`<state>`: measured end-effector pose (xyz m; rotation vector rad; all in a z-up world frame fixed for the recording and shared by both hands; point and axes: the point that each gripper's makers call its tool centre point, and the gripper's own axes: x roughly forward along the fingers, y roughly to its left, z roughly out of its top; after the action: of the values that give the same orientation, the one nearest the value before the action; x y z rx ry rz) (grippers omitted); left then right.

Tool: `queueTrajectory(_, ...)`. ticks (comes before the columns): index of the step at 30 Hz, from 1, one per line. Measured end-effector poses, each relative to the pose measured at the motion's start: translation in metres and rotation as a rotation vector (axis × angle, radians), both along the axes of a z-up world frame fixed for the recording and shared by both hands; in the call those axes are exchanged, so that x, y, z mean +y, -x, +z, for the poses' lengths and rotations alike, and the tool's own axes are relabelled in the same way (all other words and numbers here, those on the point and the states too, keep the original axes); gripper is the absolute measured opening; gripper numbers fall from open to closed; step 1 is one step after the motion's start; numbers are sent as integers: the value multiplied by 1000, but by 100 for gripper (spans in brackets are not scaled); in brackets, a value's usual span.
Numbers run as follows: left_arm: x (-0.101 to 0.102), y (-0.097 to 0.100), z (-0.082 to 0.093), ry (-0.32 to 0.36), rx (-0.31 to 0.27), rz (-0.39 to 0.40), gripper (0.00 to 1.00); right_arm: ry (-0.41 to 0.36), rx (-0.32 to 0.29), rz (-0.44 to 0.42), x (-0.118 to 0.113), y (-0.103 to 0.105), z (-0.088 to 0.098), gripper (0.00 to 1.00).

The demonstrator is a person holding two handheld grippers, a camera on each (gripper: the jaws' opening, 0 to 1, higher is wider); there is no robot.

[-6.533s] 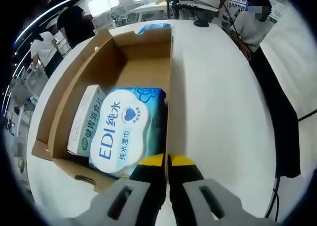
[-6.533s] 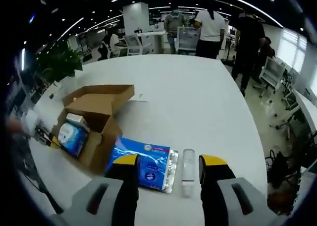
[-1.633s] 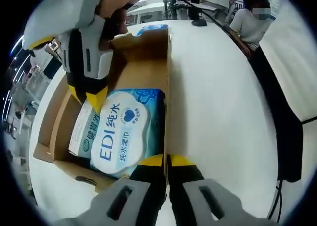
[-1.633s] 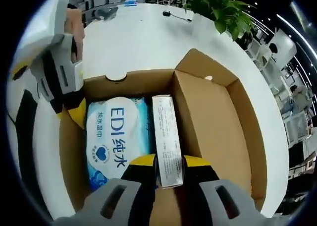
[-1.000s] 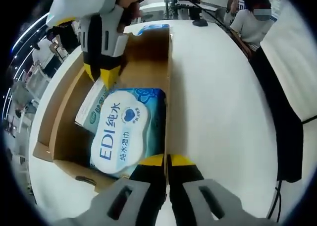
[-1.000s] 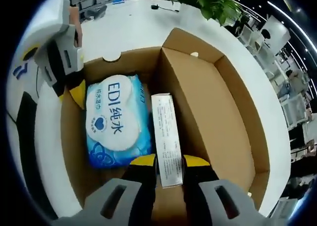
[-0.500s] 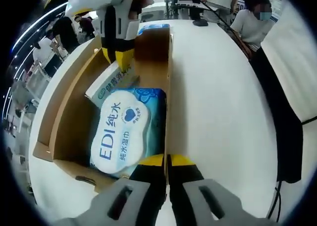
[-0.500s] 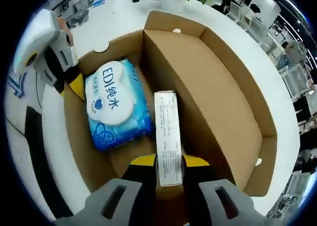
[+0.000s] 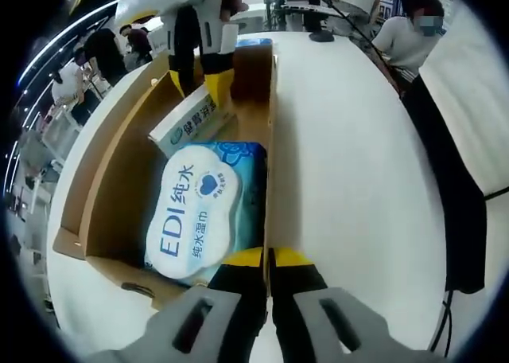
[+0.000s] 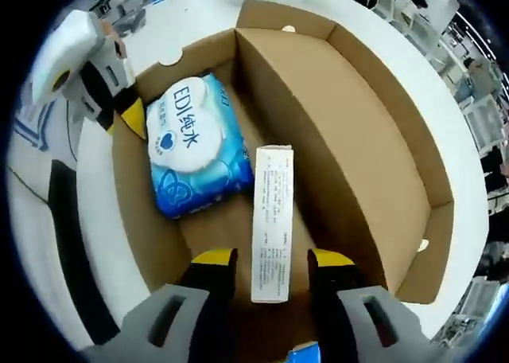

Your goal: Operate the shoe box by opening the lid, removing the specified soft item, and placing it in the target area until the item is outside and the box remains undamaged.

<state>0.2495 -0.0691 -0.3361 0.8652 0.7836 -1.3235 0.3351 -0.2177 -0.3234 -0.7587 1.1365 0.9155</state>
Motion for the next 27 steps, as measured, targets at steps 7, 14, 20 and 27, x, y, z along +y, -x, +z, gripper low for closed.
queueTrajectory(7, 0, 0, 0, 1, 3, -1, 0, -2, -20, -10, 15, -9, -2, 36)
queueTrajectory(14, 0, 1, -1, 1, 3, -2, 0, 49, -39, -9, 19, -17, -11, 19)
queueTrajectory(20, 0, 2, -1, 2, 2, -4, 0, 51, -37, -10, 19, -14, -11, 18)
queueTrajectory(27, 0, 2, -2, 0, 6, 1, 0, 49, -4, -40, 12, -18, -12, 18)
